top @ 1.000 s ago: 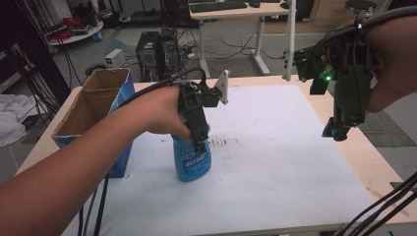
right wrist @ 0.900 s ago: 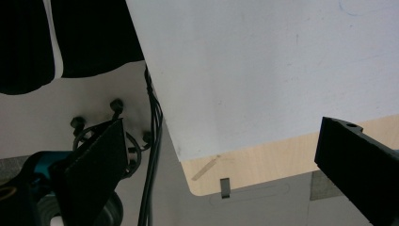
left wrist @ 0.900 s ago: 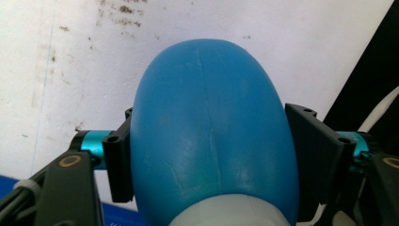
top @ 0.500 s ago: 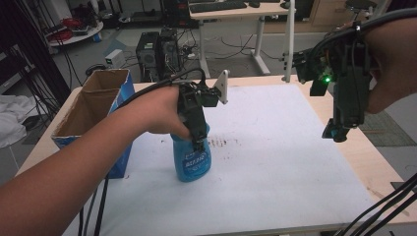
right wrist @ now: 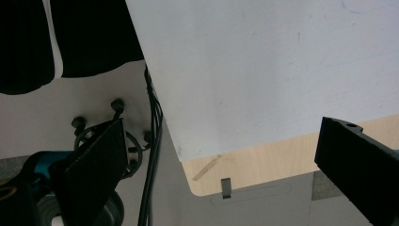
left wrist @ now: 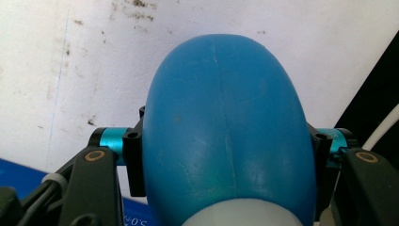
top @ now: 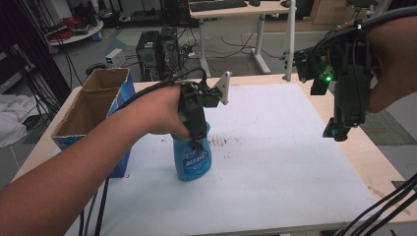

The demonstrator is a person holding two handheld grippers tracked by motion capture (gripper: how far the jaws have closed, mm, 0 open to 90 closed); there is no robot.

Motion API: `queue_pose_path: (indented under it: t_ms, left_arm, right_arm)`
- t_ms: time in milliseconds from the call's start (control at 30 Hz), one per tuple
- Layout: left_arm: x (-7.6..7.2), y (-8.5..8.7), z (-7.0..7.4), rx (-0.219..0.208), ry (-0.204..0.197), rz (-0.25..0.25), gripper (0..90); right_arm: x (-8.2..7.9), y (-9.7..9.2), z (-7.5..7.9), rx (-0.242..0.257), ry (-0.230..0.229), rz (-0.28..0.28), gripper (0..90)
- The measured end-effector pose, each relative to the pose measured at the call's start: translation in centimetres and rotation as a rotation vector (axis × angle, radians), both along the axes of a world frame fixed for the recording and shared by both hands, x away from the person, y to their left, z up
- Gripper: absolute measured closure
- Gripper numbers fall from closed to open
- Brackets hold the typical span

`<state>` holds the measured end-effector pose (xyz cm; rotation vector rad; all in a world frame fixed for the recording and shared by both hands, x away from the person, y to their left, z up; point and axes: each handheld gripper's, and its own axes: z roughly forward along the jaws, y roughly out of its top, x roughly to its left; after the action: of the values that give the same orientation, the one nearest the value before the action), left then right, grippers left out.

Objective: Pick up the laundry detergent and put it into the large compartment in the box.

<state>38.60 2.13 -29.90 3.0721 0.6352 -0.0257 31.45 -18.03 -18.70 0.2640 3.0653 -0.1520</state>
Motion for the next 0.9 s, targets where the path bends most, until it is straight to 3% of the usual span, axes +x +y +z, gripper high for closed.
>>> queue_pose_path:
  t_ms: [200,267,433,633,700,733,767,900]
  left_arm:
    - [-0.1,0.0,0.1,-0.003,0.007,-0.004,38.0]
    - [-0.2,0.1,0.6,-0.022,0.025,-0.01,38.0]
    - [-0.3,0.4,1.7,-0.022,0.051,-0.023,38.0]
    - [-0.1,1.4,4.5,-0.025,0.036,-0.009,38.0]
    - [0.0,2.0,5.7,-0.02,0.029,0.008,38.0]
    - [0.2,2.6,7.0,-0.016,0.024,0.029,38.0]
    - [0.2,2.6,7.0,-0.016,0.024,0.029,38.0]
    - [0.7,4.0,10.0,-0.017,0.008,0.083,38.0]
  right_arm:
    - [0.0,0.0,-0.2,0.0,0.003,-0.001,2.4]
    - [0.0,0.0,-0.2,0.001,0.005,0.007,2.4]
    - [-0.1,0.1,-0.3,0.007,0.001,0.002,2.4]
    - [-0.1,0.0,-0.3,0.007,0.003,0.014,2.4]
    - [-0.1,-0.1,-0.4,0.008,0.002,0.014,2.4]
    - [-0.1,-0.1,-0.4,0.014,0.005,0.011,2.4]
    - [-0.1,-0.1,-0.4,0.014,0.005,0.011,2.4]
    - [0.1,-0.1,-0.6,0.006,0.007,0.017,2.4]
